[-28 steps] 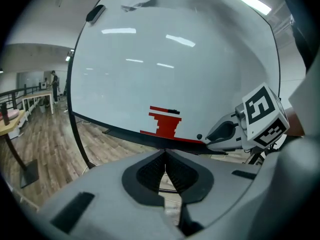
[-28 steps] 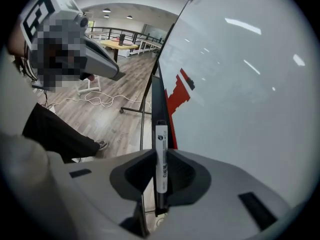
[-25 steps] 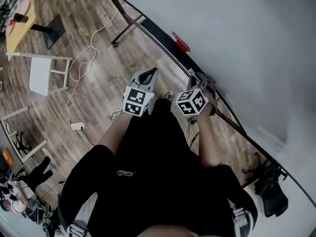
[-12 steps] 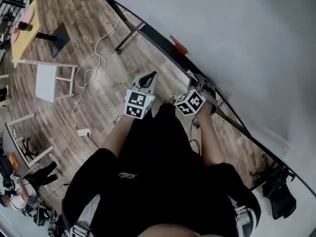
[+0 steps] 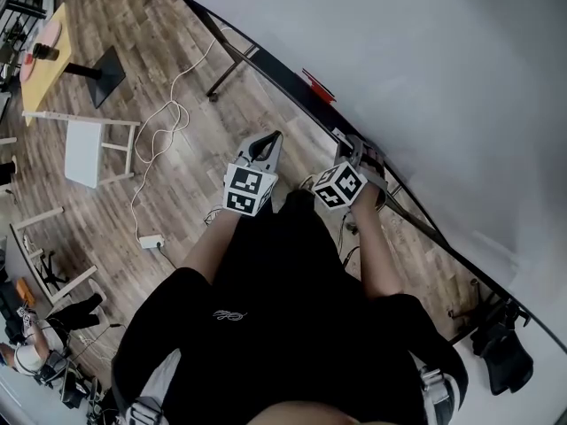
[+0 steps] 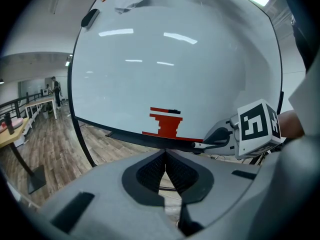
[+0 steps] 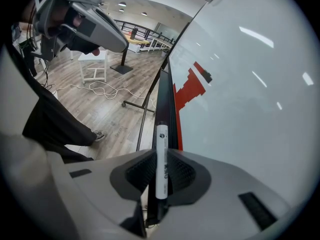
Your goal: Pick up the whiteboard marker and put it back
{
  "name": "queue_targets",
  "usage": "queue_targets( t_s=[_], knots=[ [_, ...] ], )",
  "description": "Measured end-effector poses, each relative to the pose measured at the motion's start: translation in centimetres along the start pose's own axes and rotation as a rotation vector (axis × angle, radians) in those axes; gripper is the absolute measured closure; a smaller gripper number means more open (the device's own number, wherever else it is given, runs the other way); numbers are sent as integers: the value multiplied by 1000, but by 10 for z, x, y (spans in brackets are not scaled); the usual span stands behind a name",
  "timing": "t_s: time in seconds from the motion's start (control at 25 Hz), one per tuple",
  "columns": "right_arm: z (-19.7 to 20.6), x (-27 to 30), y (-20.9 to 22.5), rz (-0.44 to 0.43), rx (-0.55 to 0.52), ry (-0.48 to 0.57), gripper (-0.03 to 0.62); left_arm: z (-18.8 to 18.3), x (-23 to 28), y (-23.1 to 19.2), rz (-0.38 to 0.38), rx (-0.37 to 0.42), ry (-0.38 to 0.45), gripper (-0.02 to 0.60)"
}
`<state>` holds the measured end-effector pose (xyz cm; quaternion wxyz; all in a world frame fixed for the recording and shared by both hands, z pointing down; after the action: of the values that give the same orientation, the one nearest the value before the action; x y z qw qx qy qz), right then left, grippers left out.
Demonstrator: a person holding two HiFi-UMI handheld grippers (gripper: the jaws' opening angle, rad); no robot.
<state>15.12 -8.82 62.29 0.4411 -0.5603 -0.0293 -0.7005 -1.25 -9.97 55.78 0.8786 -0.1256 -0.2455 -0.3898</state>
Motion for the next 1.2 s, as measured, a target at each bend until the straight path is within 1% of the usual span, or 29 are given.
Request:
queue_targets(
  t_s=[0.24, 0.28, 0.36, 0.4, 0.6, 0.76, 0.96, 1.08, 1.12, 1.2],
  knots=[
    [2, -4, 0, 16, 15, 11, 537, 3, -2, 9, 12, 8, -10, 574],
    [2, -5, 0, 20, 23, 14, 525, 3, -2, 10, 15, 5, -13, 574],
    [3, -8, 4, 30, 48, 22, 457, 1, -2, 12, 25, 3, -6, 574],
    [3, -11, 7, 33, 63, 27, 437, -2, -2, 14, 31, 4, 1, 574],
    [6, -31, 15, 62, 169, 64, 436, -15, 2, 20, 76, 14, 30, 575],
    [2, -50, 21, 74, 313, 113, 436, -29, 12, 31, 147, 30, 47, 574],
    [-9, -68, 29, 98, 480, 162, 436, -51, 27, 46, 263, 64, 83, 574],
    [-19, -82, 27, 109, 573, 196, 436, -65, 25, 46, 309, 61, 103, 575],
    [-23, -86, 26, 103, 636, 225, 436, -70, 24, 44, 322, 63, 110, 574],
    [-29, -95, 27, 69, 835, 313, 437, -79, 24, 42, 353, 73, 123, 575]
  ],
)
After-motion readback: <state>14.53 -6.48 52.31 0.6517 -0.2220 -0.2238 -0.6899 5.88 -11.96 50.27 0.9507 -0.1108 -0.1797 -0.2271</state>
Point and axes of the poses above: the fingertips, and each gripper's own axes: x forward along the fingers, y to its right, z out of its underside, the point moved 2 cm from there along -x, backward along the fingers, and after that the axes turned 4 degrees about x, right-handed, at the moved point
